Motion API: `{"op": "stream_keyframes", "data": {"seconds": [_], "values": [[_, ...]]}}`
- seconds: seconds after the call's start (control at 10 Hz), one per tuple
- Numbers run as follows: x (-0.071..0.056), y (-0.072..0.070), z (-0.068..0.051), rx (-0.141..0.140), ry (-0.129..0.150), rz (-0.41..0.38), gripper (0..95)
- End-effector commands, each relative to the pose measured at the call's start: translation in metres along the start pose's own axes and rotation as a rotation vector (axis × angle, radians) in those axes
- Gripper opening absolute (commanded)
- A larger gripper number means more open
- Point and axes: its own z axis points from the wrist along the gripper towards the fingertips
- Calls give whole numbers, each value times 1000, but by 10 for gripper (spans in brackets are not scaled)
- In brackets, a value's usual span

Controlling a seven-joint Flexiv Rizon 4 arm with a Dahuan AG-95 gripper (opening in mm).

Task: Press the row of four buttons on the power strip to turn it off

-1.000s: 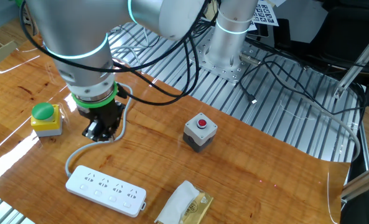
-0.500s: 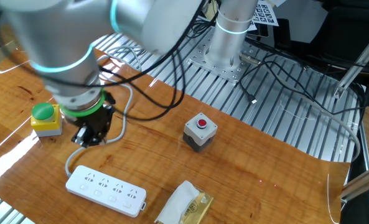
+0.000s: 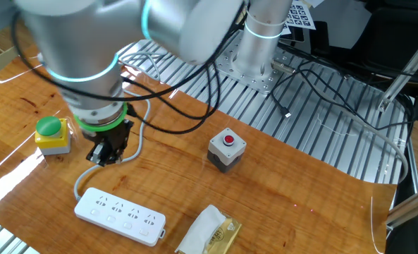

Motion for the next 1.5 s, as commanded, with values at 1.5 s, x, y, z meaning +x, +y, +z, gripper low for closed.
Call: {"op": "stream_keyframes", "data": {"seconds": [1.5], "values": [[1,6,6,7,59,-53,0]]}}
